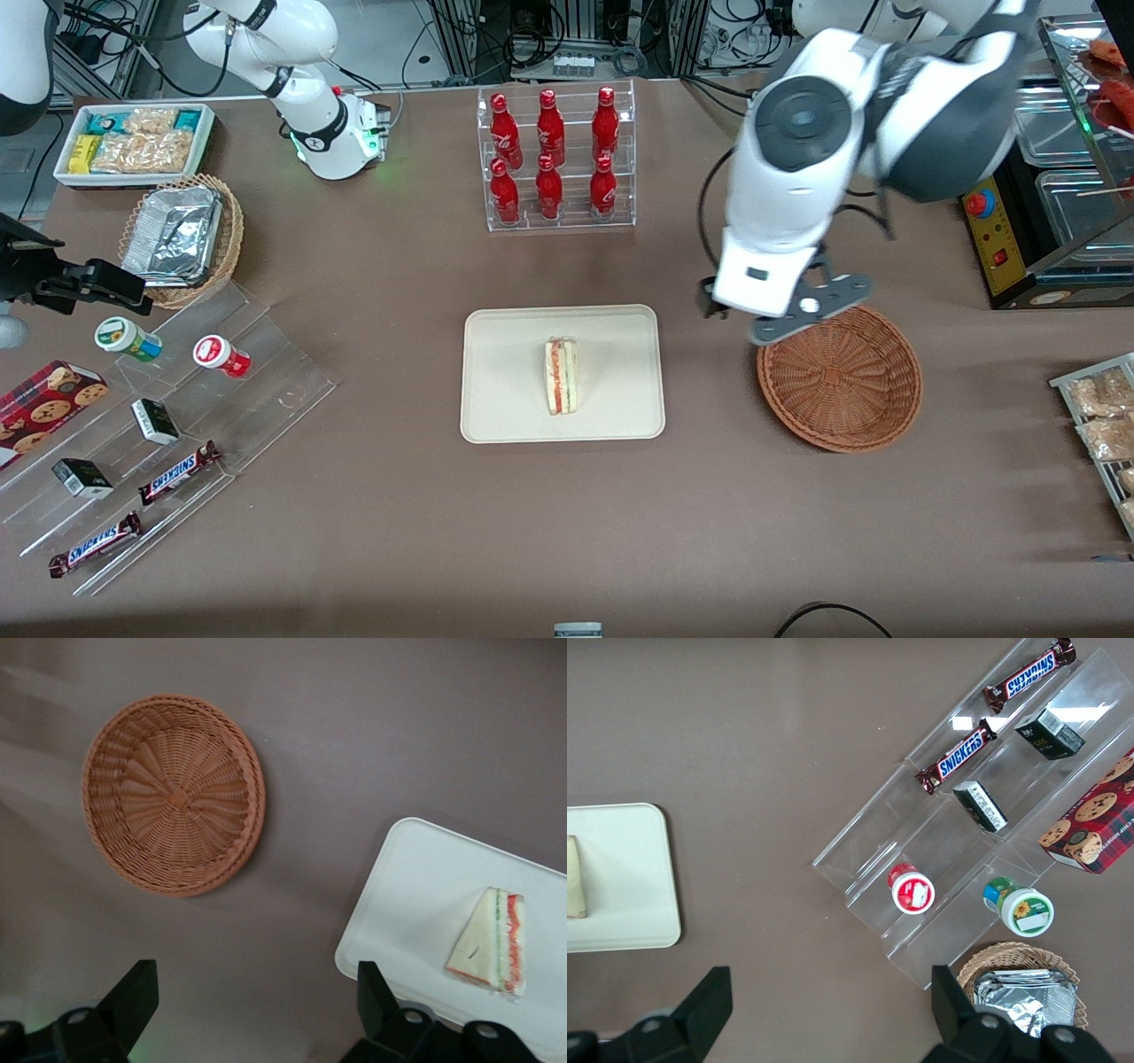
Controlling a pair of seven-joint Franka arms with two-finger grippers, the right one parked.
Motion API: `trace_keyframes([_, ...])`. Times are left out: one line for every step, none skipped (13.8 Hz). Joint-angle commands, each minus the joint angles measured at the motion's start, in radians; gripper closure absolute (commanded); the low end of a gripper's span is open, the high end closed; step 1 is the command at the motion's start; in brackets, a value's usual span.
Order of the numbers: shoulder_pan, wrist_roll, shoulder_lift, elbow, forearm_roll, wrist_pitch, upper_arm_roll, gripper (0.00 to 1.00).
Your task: Place sandwich from basket to tray
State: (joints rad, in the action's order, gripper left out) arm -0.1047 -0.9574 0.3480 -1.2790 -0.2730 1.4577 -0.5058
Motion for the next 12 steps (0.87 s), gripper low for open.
trace_keyframes([0.097, 0.121, -0.076, -0.034, 0.067, -0.049, -0.002, 0.01])
trace_keyframes([0.161, 0.193, -0.105, -0.036, 0.096, -0.078, -0.013, 0.01])
trace_keyframes([0.193, 0.263, -0.128, -0.037, 0.118, -0.104, -0.014, 0.01])
trace_keyframes([0.204, 0.334, -0.151, -0.037, 0.129, -0.132, -0.002, 0.01])
trace_keyframes([0.201, 0.388, -0.162, -0.037, 0.130, -0.152, 0.045, 0.01])
trace_keyframes([0.186, 0.443, -0.178, -0.037, 0.135, -0.161, 0.106, 0.01])
trace_keyframes([0.169, 0.504, -0.194, -0.039, 0.162, -0.163, 0.160, 0.01])
trace_keyframes([0.146, 0.575, -0.214, -0.049, 0.199, -0.174, 0.249, 0.01])
trace_keyframes([0.111, 0.659, -0.239, -0.065, 0.222, -0.178, 0.339, 0.01])
trace_keyframes([0.094, 0.743, -0.262, -0.086, 0.242, -0.178, 0.416, 0.01])
trace_keyframes([0.091, 0.825, -0.280, -0.097, 0.257, -0.183, 0.465, 0.01])
trace_keyframes([0.091, 0.898, -0.294, -0.109, 0.261, -0.195, 0.498, 0.01])
